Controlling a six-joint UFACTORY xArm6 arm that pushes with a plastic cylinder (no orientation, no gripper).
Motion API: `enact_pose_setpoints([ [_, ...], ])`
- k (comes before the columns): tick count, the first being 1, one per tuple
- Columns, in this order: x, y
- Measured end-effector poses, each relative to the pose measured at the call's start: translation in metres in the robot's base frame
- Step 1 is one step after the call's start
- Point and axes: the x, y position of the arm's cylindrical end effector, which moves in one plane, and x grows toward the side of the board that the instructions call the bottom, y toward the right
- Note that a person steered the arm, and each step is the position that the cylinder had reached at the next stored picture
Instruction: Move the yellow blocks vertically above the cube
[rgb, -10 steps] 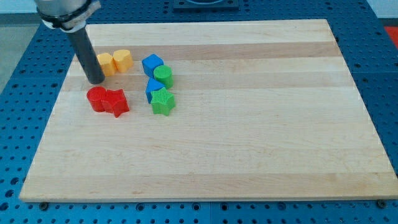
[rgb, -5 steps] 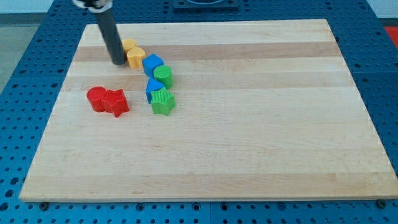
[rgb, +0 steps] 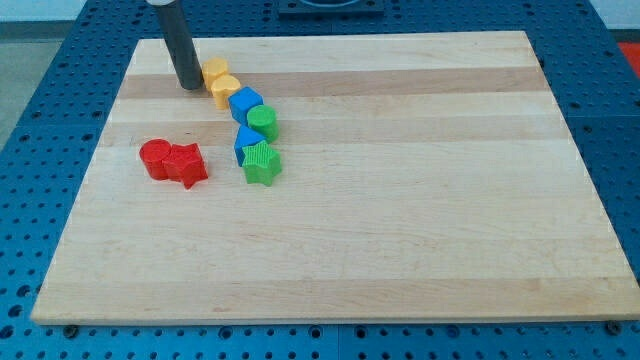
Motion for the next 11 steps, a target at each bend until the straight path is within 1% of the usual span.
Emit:
enact_pose_setpoints([
  [1,0.000,0.001],
  [3,-0.021,0.047],
  [5,-0.028,0.056],
  [6,-0.020,0.029],
  [7,0.005,0.012],
  [8,0.024,0.012],
  [9,0.029,0.015],
  [10,0.031,0.043],
  [11,0.031,0.049],
])
